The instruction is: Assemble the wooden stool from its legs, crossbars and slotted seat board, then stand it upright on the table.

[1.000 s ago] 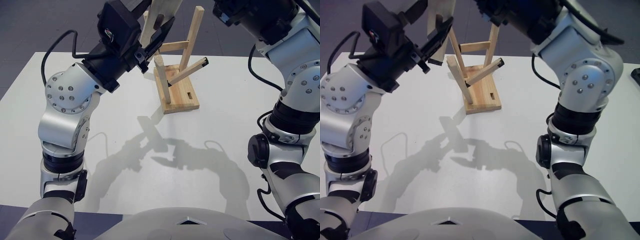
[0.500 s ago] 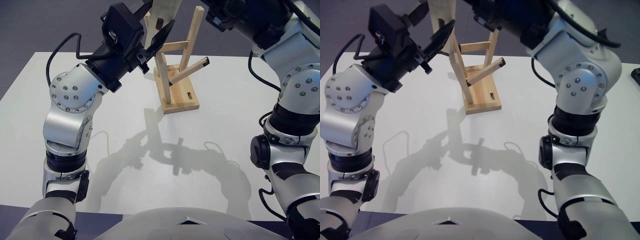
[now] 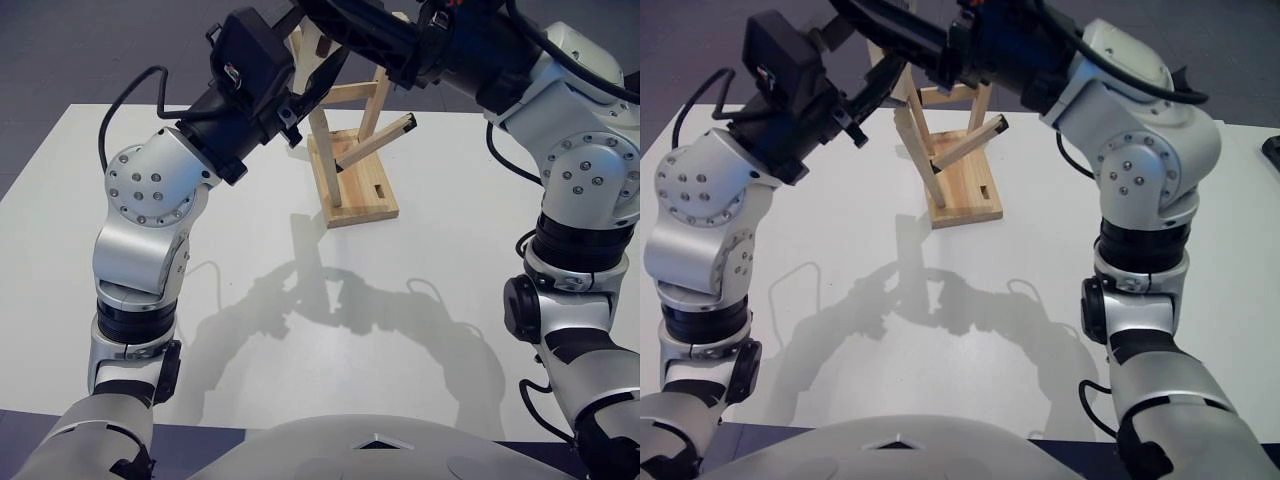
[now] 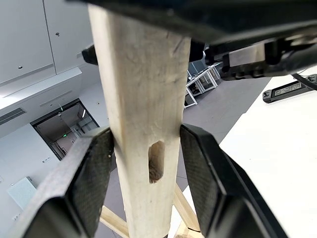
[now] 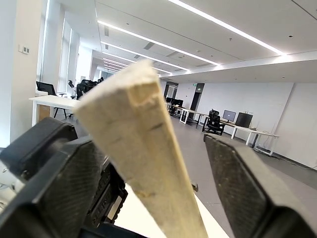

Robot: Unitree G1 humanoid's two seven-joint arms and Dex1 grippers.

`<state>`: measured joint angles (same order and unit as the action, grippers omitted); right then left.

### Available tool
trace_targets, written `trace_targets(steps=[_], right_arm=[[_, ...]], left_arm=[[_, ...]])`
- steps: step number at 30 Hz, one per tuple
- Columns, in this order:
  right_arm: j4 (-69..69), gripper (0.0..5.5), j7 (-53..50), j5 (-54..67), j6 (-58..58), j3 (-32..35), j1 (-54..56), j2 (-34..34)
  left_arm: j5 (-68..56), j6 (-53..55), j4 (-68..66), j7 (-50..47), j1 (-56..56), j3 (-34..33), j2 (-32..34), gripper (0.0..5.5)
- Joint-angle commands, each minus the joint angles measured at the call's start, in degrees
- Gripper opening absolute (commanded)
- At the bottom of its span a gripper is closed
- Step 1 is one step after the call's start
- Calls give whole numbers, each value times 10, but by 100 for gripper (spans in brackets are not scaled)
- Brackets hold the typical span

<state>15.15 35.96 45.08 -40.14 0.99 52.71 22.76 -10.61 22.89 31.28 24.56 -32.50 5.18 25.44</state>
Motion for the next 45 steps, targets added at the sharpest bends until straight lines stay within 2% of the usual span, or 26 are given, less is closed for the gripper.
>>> trace_targets(steps=[1, 14, 23, 24, 28, 31, 33, 36, 38, 41, 45], right_arm=[[1, 349, 1, -4, 0, 0, 2, -5], [1, 153, 3, -2, 0, 16, 3, -4], [-19, 145, -30, 20, -17, 46, 5, -28], [-30, 145, -43, 17, -20, 52, 6, -31], [-86, 101, -117, -4, -21, 80, 26, -44], [-130, 101, -159, -17, -15, 105, 44, -44], [-170, 101, -193, -34, -2, 132, 61, -34], [-234, 101, -246, -87, 32, 161, 86, -1], [-271, 101, -274, -126, 54, 174, 95, 27], [-295, 101, -287, -158, 52, 180, 87, 60], [-272, 101, -276, -189, 6, 149, 26, 79]], left_arm=[[13, -8, 0, 6, -3, 7, 1, 212], [24, -14, -7, 6, 2, 7, -1, 212], [26, -8, -12, 9, 6, 12, -1, 212], [26, -3, -12, 5, 6, 10, -3, 248], [-27, 36, 6, -6, -13, -23, -28, 312], [-76, 65, 18, -17, -30, -61, -43, 369], [-113, 81, 22, -38, -47, -107, -53, 410], [-166, 95, 5, -98, -78, -210, -59, 470], [-165, 100, -22, -135, -78, -259, -50, 499], [-121, 105, -47, -160, -37, -258, -29, 536], [-96, 131, -52, -177, 41, -222, -41, 540]])
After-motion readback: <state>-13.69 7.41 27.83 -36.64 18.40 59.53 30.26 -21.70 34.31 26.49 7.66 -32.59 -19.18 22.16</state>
